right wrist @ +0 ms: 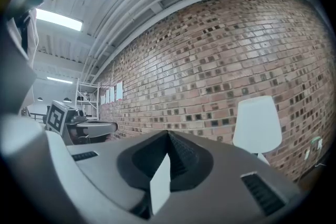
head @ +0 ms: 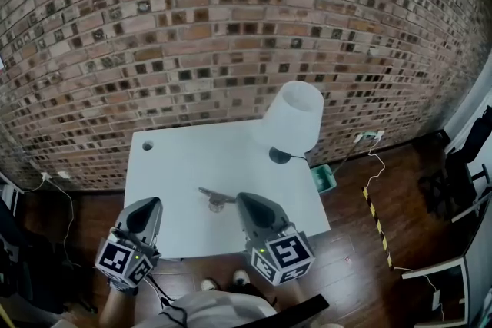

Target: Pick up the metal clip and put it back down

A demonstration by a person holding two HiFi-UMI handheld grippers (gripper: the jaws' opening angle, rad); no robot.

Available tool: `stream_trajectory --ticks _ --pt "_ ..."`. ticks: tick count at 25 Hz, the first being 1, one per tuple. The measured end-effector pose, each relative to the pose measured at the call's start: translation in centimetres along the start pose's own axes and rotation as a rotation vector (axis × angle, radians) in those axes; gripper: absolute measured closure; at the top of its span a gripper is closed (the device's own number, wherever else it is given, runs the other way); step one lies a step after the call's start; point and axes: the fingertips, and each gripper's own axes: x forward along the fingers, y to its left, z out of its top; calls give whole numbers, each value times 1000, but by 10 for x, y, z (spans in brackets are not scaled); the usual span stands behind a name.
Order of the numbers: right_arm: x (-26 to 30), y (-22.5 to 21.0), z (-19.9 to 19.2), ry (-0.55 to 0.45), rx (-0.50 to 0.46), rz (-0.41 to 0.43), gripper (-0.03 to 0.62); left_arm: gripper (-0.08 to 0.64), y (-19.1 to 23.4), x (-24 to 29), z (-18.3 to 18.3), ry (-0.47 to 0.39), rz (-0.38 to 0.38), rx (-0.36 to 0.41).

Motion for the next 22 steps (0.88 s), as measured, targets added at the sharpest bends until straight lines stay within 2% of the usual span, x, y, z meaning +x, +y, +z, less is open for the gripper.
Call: stream_trajectory --ticks 5,9,17,22 --pt "-26 24 -15 32 7 -47 612 555 -17 -23 -28 46 -53 -32" --pt "-59 44 -29 60 10 -59 612 555 -38 -48 -42 59 -46 -80" --pt "-132 89 -35 37 39 17 612 555 -106 -99 -24 38 -26 15" --pt "-214 106 -55 91 -3 31 612 555 -183 -150 -27 41 11 59"
